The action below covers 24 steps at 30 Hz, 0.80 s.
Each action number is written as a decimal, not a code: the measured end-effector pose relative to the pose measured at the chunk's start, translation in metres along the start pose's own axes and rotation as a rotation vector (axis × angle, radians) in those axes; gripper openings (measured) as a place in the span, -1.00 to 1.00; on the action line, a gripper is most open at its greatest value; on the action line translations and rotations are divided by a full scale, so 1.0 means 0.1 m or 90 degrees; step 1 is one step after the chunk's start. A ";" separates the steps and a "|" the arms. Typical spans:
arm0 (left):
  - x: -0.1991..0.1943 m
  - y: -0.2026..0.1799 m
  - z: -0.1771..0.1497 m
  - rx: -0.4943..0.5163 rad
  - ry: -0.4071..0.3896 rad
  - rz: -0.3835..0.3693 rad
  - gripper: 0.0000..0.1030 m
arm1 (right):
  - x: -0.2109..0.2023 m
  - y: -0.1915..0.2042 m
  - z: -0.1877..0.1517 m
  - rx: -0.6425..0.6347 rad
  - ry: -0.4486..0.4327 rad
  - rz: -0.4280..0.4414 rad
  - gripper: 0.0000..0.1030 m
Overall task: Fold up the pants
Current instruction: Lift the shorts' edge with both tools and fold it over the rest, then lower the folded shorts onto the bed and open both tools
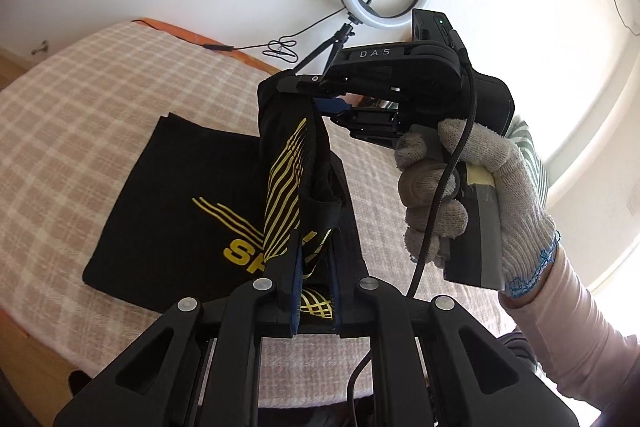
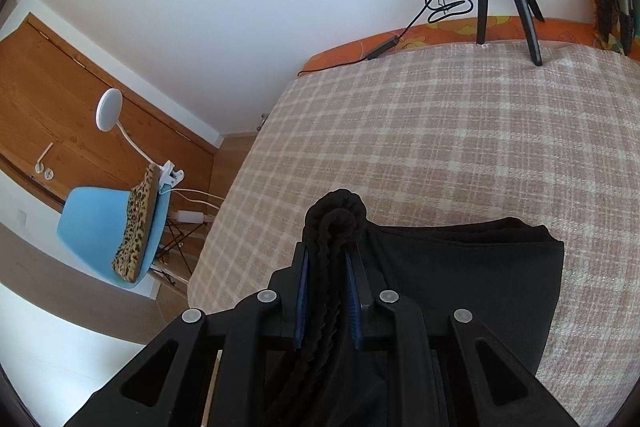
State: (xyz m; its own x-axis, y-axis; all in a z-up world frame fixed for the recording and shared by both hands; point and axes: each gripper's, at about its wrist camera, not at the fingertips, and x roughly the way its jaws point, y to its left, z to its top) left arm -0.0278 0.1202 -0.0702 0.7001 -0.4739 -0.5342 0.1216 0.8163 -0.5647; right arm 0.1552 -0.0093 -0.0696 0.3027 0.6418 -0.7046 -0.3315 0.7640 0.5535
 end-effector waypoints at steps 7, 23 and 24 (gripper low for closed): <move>-0.07 0.33 -0.08 -0.039 0.000 0.032 -0.83 | 0.46 0.15 0.01 -0.016 0.032 -0.033 -0.69; -0.34 0.68 -0.19 -0.093 -0.003 0.108 -0.86 | 1.01 0.36 -0.02 -0.032 0.100 -0.047 -0.55; -0.35 0.69 -0.19 -0.096 0.001 0.109 -0.86 | 1.03 0.38 -0.02 -0.035 0.111 -0.043 -0.38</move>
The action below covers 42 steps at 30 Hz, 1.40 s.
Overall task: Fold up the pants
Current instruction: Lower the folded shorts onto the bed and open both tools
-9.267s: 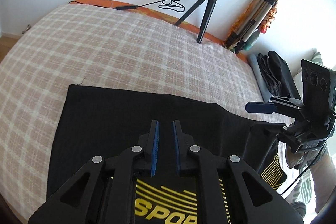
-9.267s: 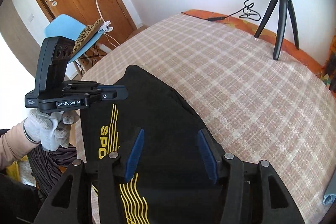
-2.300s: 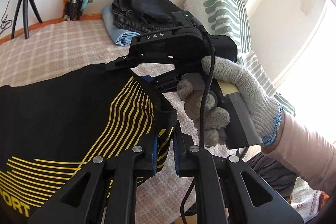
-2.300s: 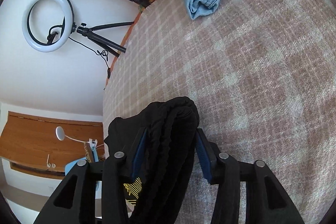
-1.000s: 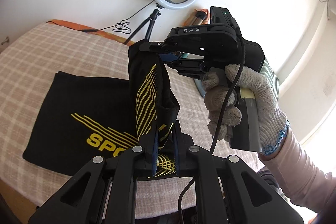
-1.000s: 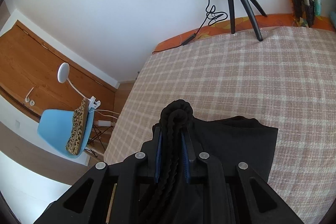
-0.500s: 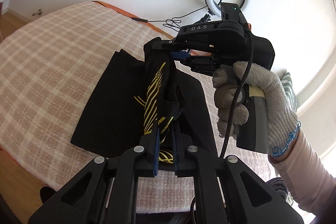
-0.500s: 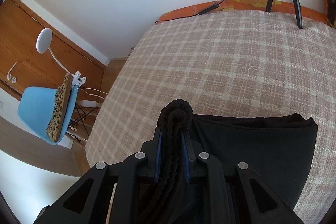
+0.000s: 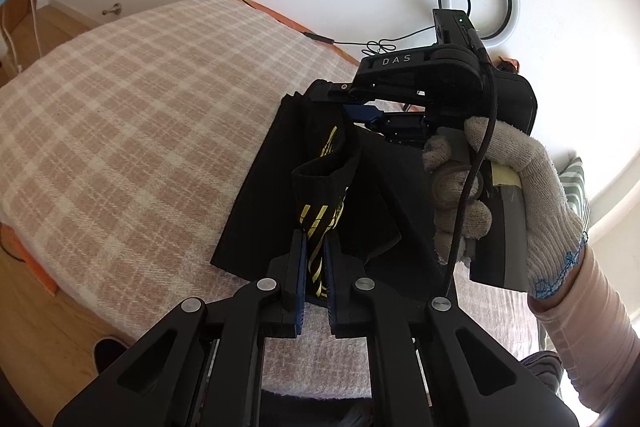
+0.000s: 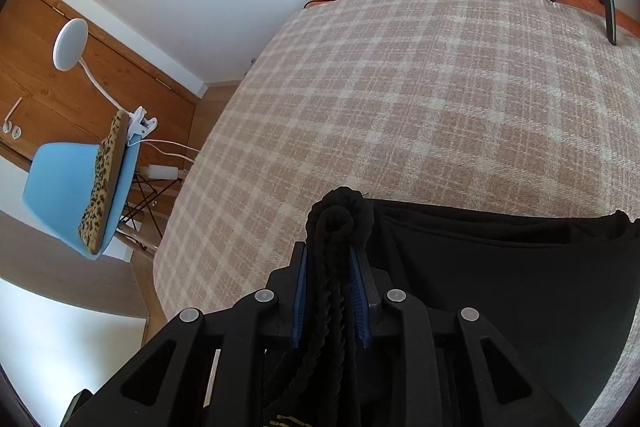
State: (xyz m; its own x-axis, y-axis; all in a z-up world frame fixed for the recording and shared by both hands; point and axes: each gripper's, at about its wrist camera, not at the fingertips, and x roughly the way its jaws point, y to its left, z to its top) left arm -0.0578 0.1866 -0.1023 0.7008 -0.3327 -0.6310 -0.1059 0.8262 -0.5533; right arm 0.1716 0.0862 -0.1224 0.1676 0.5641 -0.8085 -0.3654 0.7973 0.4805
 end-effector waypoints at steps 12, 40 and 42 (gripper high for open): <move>-0.19 -0.25 0.03 0.071 -0.047 0.060 -0.29 | -0.89 -0.16 -0.30 -0.052 -0.071 0.073 0.10; 0.16 0.14 -0.06 -0.001 0.004 0.157 -0.78 | -0.67 -1.06 -0.41 -0.092 -0.080 -0.217 0.09; 0.15 0.17 -0.03 -0.024 0.017 0.137 -0.78 | -0.70 -1.10 -0.41 -0.083 -0.078 -0.216 0.09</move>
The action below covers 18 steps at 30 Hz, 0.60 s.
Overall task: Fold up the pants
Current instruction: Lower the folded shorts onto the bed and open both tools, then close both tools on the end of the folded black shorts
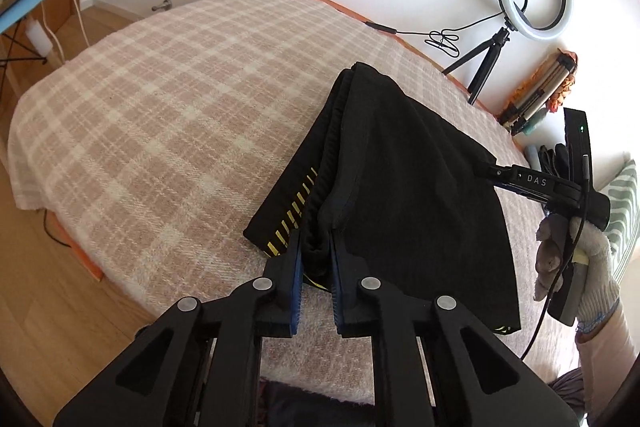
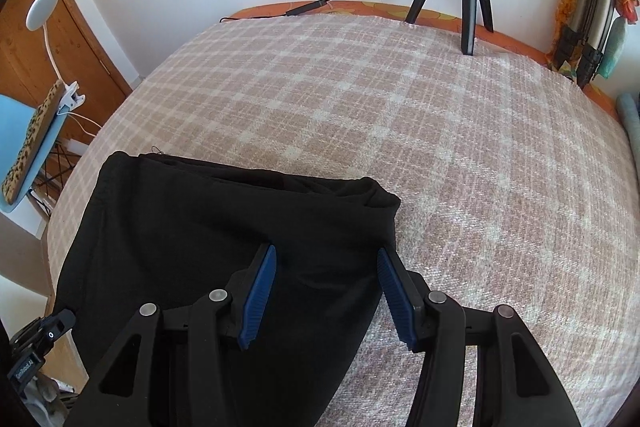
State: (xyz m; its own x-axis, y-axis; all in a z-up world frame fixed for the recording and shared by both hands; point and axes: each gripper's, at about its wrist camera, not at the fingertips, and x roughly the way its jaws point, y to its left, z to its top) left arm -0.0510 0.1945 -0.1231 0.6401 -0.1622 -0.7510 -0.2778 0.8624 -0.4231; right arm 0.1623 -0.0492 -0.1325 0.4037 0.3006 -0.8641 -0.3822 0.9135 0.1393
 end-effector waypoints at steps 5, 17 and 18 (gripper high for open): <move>-0.17 0.00 0.06 0.002 -0.006 0.011 -0.15 | -0.22 -0.15 -0.09 0.037 -0.021 0.042 0.08; -0.05 -0.18 0.73 0.088 0.027 -0.060 0.18 | -0.46 -0.33 -0.44 0.075 -0.038 0.133 0.09; 0.03 -0.22 0.79 0.097 0.041 -0.073 0.18 | -0.45 -0.34 -0.46 0.075 -0.038 0.136 0.09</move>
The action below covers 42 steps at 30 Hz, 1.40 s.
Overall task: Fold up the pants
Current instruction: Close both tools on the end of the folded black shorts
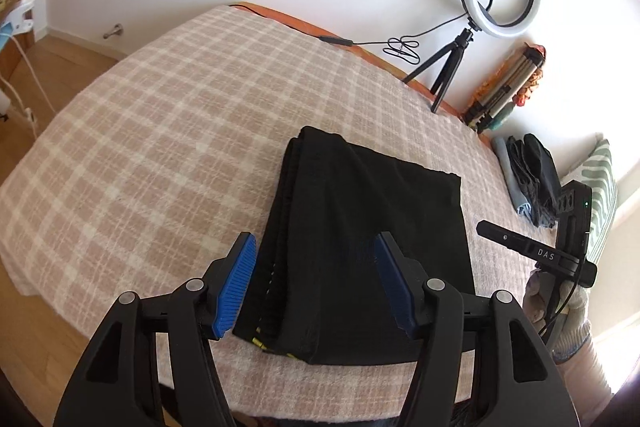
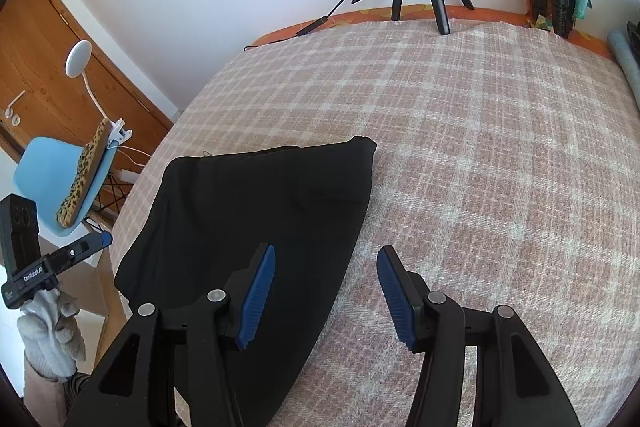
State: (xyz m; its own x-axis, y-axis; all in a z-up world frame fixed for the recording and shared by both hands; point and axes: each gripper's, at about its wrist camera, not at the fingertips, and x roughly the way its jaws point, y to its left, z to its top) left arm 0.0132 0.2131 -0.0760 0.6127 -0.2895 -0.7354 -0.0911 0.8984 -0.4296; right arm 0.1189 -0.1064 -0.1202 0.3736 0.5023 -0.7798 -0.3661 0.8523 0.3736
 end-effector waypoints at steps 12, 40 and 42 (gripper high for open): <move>0.57 -0.07 0.52 0.133 0.082 -0.003 0.24 | -0.08 -0.09 0.04 -0.028 -0.022 -0.013 0.12; 1.38 -0.20 0.74 0.271 0.117 -0.043 0.35 | 0.54 -0.09 0.44 -0.090 0.006 0.039 0.51; 1.41 -0.23 0.74 0.290 0.119 -0.040 0.37 | 0.56 -0.07 0.44 -0.096 0.003 0.043 0.52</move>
State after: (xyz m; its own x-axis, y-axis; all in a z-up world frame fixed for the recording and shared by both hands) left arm 0.1595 0.1757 -0.1306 0.4516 -0.3639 -0.8147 0.3189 0.9186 -0.2336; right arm 0.1802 -0.0775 -0.1443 0.3399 0.5562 -0.7584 -0.5136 0.7853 0.3457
